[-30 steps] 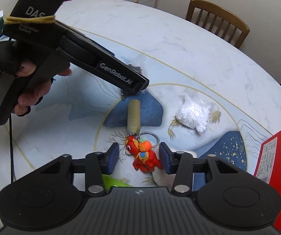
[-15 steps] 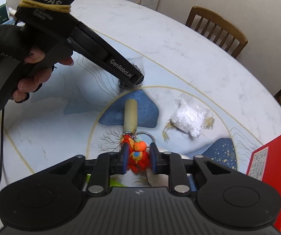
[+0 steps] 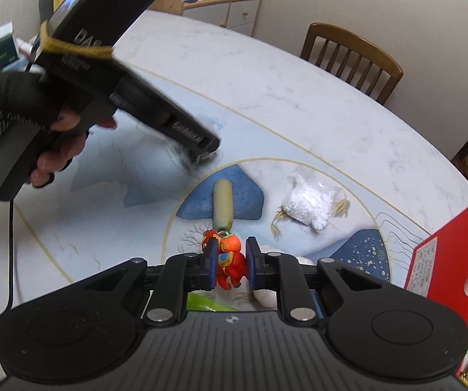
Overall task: Organize objects
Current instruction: 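Carry bead bag with left tool while right tool carries red figure into box, then open left tool to drop bead bag while right tool releases red figure in box, then move both tools back from the box to the remaining items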
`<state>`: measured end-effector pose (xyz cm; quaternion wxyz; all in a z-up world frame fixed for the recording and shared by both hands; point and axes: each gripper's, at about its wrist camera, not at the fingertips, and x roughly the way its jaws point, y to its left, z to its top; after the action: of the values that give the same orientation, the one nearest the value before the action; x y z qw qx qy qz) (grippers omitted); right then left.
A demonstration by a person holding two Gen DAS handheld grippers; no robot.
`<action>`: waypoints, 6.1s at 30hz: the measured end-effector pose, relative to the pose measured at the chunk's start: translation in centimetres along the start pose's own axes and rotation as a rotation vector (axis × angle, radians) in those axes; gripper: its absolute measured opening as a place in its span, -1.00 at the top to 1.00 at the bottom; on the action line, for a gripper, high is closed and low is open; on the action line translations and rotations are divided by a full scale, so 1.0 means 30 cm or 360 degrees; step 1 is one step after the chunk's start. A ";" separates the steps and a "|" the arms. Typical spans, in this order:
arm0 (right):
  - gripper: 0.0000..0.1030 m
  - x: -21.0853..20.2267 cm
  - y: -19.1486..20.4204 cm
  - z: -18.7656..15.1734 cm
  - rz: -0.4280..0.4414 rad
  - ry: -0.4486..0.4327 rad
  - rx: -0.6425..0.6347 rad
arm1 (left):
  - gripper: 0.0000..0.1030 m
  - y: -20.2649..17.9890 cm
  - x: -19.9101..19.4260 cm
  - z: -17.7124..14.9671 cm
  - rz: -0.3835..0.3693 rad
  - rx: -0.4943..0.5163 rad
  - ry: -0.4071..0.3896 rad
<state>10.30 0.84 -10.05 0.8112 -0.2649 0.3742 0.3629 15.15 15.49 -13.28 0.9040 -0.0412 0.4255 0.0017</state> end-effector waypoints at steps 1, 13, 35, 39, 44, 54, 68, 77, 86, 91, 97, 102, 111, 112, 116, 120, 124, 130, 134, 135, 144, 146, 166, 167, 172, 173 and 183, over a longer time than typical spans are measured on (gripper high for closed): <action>0.67 -0.013 -0.008 0.002 0.0000 -0.0010 0.0018 | 0.33 0.001 -0.008 -0.001 -0.0001 -0.0003 0.0006; 0.68 -0.202 -0.140 0.012 0.0002 -0.0147 0.0291 | 0.33 -0.060 -0.148 0.045 -0.0045 -0.0028 0.0049; 0.68 -0.511 -0.501 -0.122 -0.0086 -0.0410 0.0521 | 0.33 -0.494 -0.365 0.168 -0.0219 0.0166 -0.0070; 0.68 -0.540 -0.582 -0.179 -0.0105 -0.0411 0.0544 | 0.33 -0.595 -0.358 0.190 -0.0236 0.0191 -0.0074; 0.68 -0.565 -0.702 -0.247 -0.0134 -0.0407 0.0597 | 0.33 -0.717 -0.327 0.205 -0.0242 0.0199 -0.0070; 0.68 -0.582 -0.916 -0.399 -0.0198 -0.0359 0.0673 | 0.33 -0.952 -0.234 0.225 -0.0253 0.0271 -0.0030; 0.68 -0.496 -1.115 -0.548 -0.0248 -0.0230 0.0713 | 0.32 -1.216 -0.052 0.200 -0.0212 0.0418 0.0146; 0.68 -0.381 -1.180 -0.585 -0.0224 -0.0141 0.0716 | 0.32 -1.273 0.100 0.188 -0.0140 0.0435 0.0331; 0.67 -0.305 -1.169 -0.574 -0.0107 -0.0119 0.0702 | 0.32 -1.287 0.157 0.167 -0.0120 0.0446 0.0433; 0.67 -0.316 -1.168 -0.531 -0.0054 -0.0187 0.0702 | 0.32 -1.282 0.150 0.164 -0.0121 0.0434 0.0437; 0.67 -0.281 -1.160 -0.481 -0.0044 -0.0165 0.0623 | 0.31 -1.288 0.166 0.163 -0.0131 0.0407 0.0450; 0.67 -0.187 -1.150 -0.478 0.0010 -0.0063 0.0642 | 0.31 -1.286 0.172 0.165 -0.0141 0.0378 0.0453; 0.67 -0.136 -1.117 -0.449 0.0071 0.0046 0.0560 | 0.23 -1.274 0.177 0.162 -0.0151 0.0335 0.0480; 0.67 -0.139 -1.120 -0.451 0.0078 0.0042 0.0569 | 0.23 -1.272 0.179 0.161 -0.0152 0.0328 0.0488; 0.67 -0.150 -1.138 -0.464 0.0091 0.0040 0.0609 | 0.14 -1.272 0.183 0.156 -0.0153 0.0314 0.0505; 0.59 -0.168 -1.152 -0.478 0.0137 0.0028 0.0644 | -0.19 -1.262 0.178 0.153 -0.0152 0.0271 0.0504; 0.54 -0.195 -1.156 -0.488 0.0144 0.0009 0.0668 | -0.25 -1.252 0.169 0.155 -0.0160 0.0264 0.0486; 0.46 -0.257 -1.142 -0.499 0.0136 -0.0032 0.0657 | -0.42 -1.256 0.121 0.157 -0.0182 0.0261 0.0419; 0.45 -0.314 -1.129 -0.500 0.0127 -0.0077 0.0657 | -0.57 -1.261 0.073 0.162 -0.0182 0.0254 0.0345; 0.45 -0.330 -1.124 -0.499 0.0124 -0.0089 0.0653 | -0.57 -1.257 0.061 0.167 -0.0186 0.0252 0.0325; 0.44 -0.461 -1.071 -0.489 0.0088 -0.0187 0.0640 | -0.66 -1.208 -0.089 0.175 -0.0170 0.0215 0.0134; 0.44 -0.486 -1.056 -0.485 0.0083 -0.0205 0.0636 | -0.68 -1.193 -0.130 0.171 -0.0144 0.0215 0.0085; -0.36 -0.544 -0.823 -0.385 0.0053 -0.0283 0.0641 | -0.96 -0.842 -0.361 0.103 -0.0032 0.0107 -0.0163; -0.39 -0.543 -0.800 -0.372 0.0057 -0.0290 0.0631 | -0.97 -0.820 -0.367 0.100 -0.0023 0.0111 -0.0170; -0.49 -0.520 -0.687 -0.304 0.0070 -0.0303 0.0600 | -0.99 -0.699 -0.384 0.094 -0.0002 0.0118 -0.0190; -0.50 -0.513 -0.667 -0.290 0.0071 -0.0304 0.0601 | -0.99 -0.674 -0.383 0.093 -0.0002 0.0116 -0.0189; -0.61 -0.406 -0.525 -0.154 0.0033 -0.0273 0.0666 | -0.99 -0.451 -0.333 0.049 -0.0030 0.0057 -0.0162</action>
<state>15.22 -16.55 -0.49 0.8736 -0.0552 0.3737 0.3069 10.42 2.44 -3.68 0.9251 -0.0288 0.3785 -0.0124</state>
